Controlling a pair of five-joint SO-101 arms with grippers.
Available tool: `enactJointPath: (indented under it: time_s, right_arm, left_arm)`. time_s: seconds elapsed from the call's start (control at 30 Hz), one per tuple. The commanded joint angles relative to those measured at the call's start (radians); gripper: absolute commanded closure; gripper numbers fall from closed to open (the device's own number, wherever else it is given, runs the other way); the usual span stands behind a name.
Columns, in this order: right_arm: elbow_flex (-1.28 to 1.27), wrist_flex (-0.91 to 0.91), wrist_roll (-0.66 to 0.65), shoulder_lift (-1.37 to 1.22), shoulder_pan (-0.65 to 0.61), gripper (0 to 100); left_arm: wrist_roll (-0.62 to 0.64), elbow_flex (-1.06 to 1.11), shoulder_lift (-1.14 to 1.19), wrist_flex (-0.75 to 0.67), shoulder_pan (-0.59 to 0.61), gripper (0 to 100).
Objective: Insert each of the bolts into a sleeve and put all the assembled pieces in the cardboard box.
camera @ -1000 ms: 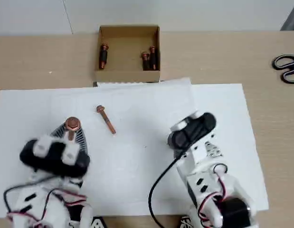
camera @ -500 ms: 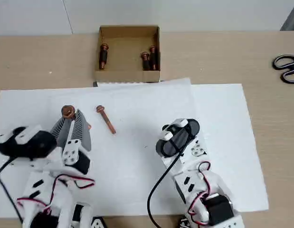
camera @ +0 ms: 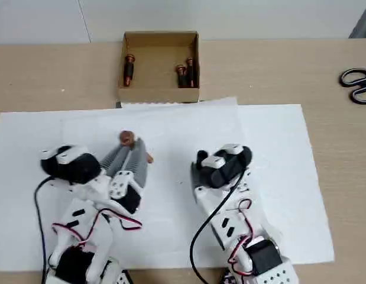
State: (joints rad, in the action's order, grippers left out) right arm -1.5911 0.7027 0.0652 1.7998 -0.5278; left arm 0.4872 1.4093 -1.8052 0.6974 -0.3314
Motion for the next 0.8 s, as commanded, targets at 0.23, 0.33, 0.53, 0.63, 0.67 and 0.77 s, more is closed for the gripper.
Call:
enactJointPath:
  time_s: [0.23,0.33,0.53,0.63,0.67,0.77]
  right_arm:
    - [-0.009,0.053,0.006,0.012,-0.176,99.5]
    - [-0.011,0.077,0.005,0.013,-0.177,99.5]
    - [-0.035,0.071,-0.106,0.013,-0.176,99.5]
    - [-0.034,0.071,-0.143,0.013,-0.176,99.5]
    - [-0.032,0.071,-0.152,0.013,-0.176,99.5]
    - [-0.021,0.071,-0.158,0.013,-0.176,99.5]
  left_arm:
    - [0.003,0.024,-0.012,-0.135,-0.109,100]
    - [0.003,0.019,-0.012,-0.133,-0.109,100]
    - [0.003,0.012,-0.012,-0.104,-0.170,100]
    - [-0.003,0.004,-0.012,-0.063,-0.219,100]
    - [-0.021,0.004,-0.012,-0.054,-0.226,100]
    - [-0.087,0.005,-0.012,-0.026,-0.233,100]
